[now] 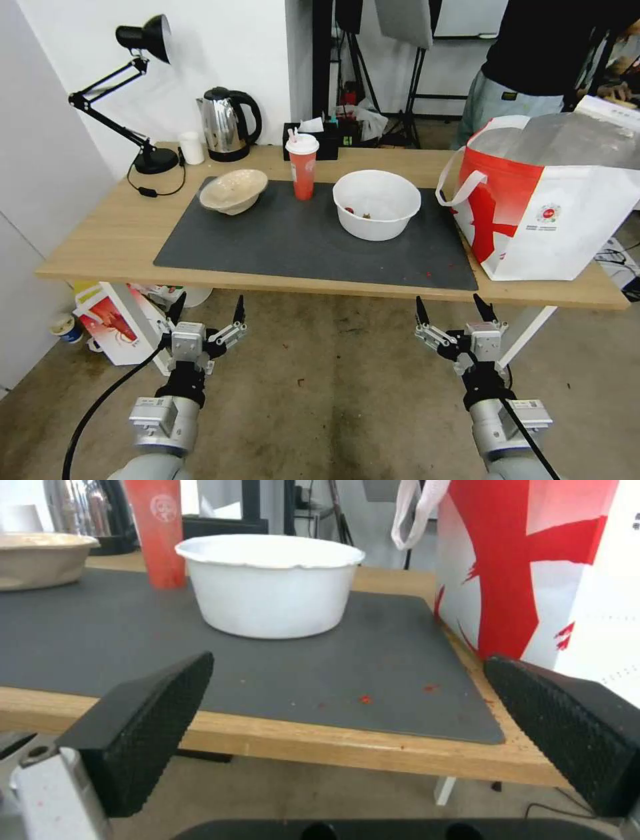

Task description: Pick up the trash from the table and place it into the takeout bag.

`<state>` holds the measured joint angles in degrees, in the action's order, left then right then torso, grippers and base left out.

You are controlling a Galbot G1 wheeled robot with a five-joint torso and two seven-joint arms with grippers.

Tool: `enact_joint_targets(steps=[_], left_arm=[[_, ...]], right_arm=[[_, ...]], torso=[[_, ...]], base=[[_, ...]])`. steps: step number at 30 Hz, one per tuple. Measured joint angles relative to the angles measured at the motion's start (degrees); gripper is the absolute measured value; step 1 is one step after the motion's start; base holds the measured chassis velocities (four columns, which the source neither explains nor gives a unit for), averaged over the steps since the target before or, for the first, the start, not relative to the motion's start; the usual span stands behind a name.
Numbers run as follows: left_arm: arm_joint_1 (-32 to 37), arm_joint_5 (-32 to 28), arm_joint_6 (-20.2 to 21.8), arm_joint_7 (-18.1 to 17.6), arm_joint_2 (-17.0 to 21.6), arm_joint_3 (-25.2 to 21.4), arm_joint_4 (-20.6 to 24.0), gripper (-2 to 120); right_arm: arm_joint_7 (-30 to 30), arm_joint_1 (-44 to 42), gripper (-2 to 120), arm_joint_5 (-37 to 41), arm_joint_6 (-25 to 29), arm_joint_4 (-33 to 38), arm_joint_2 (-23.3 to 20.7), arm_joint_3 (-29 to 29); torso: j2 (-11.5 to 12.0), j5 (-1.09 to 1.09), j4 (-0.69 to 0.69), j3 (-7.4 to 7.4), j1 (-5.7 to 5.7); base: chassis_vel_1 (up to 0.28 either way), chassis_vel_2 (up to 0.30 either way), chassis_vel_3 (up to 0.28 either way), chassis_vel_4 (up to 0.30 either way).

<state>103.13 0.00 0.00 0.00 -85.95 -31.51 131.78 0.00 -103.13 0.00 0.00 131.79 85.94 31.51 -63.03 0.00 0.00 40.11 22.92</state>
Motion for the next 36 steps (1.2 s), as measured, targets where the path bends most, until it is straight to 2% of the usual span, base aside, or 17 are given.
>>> enact_joint_targets(steps=[24, 26, 27, 28, 29, 30, 33, 34, 36], left_arm=[[-0.2, -0.2, 0.1, -0.1, 0.2, 0.4, 0.0, 100], [-1.3, -1.6, 1.1, -1.0, 1.3, 2.8, 0.3, 100], [-2.4, -2.9, 2.0, -1.7, 2.2, 4.9, 0.8, 100], [-3.2, -3.9, 2.7, -2.3, 3.0, 6.6, 1.1, 100], [-4.6, -5.7, 4.0, -3.2, 4.4, 9.7, 1.7, 100], [-4.6, -5.7, 4.0, -3.2, 4.4, 9.7, 1.7, 100], [-7.0, -9.4, 5.6, -5.1, 7.1, 14.9, 2.6, 100], [-7.0, -9.4, 5.6, -5.1, 7.1, 14.9, 2.6, 100], [-7.6, -10.8, 5.6, -5.6, 8.1, 16.6, 3.1, 100]], right_arm=[[0.0, 0.1, 100, 0.0, 0.0, 0.0, -0.2, -0.1], [0.1, 0.9, 100, 0.1, -0.1, 0.0, -1.3, -0.7], [0.2, 1.4, 100, 0.1, 0.0, 0.0, -1.8, -0.9], [0.3, 1.8, 100, 0.2, -0.1, -0.1, -2.4, -1.2], [0.6, 3.4, 100, 0.5, -0.2, -0.3, -4.4, -2.3], [0.6, 3.4, 100, 0.5, -0.2, -0.3, -4.4, -2.3], [1.2, 6.7, 100, 1.0, -0.4, -0.5, -8.9, -4.2], [1.2, 6.7, 100, 1.0, -0.4, -0.5, -8.9, -4.2], [1.6, 8.3, 100, 1.4, -0.5, -0.7, -11.1, -5.5]], torso=[[0.0, 0.0, 0.0, 0.0, 0.0], [0.0, 0.0, 0.0, 0.0, 0.0], [0.0, -0.01, 0.02, 0.0, 0.0], [0.0, 0.02, -0.05, 0.0, 0.0], [0.0, -0.01, -0.03, 0.0, 0.0], [0.0, -0.01, -0.03, 0.0, 0.0], [0.0, 0.01, 0.04, 0.01, 0.0], [0.0, 0.01, 0.04, 0.01, 0.0], [0.0, 0.0, -0.04, 0.01, 0.0]], base=[[0.0, 0.0, 0.0, 0.0], [0.0, 0.0, 0.0, 0.0], [0.0, 0.0, 0.0, 0.0], [0.0, 0.0, 0.0, 0.0], [0.0, 0.0, 0.0, 0.0], [0.0, 0.0, 0.0, 0.0], [0.0, 0.0, 0.0, 0.0], [0.0, 0.0, 0.0, 0.0], [0.0, 0.0, 0.0, 0.0]])
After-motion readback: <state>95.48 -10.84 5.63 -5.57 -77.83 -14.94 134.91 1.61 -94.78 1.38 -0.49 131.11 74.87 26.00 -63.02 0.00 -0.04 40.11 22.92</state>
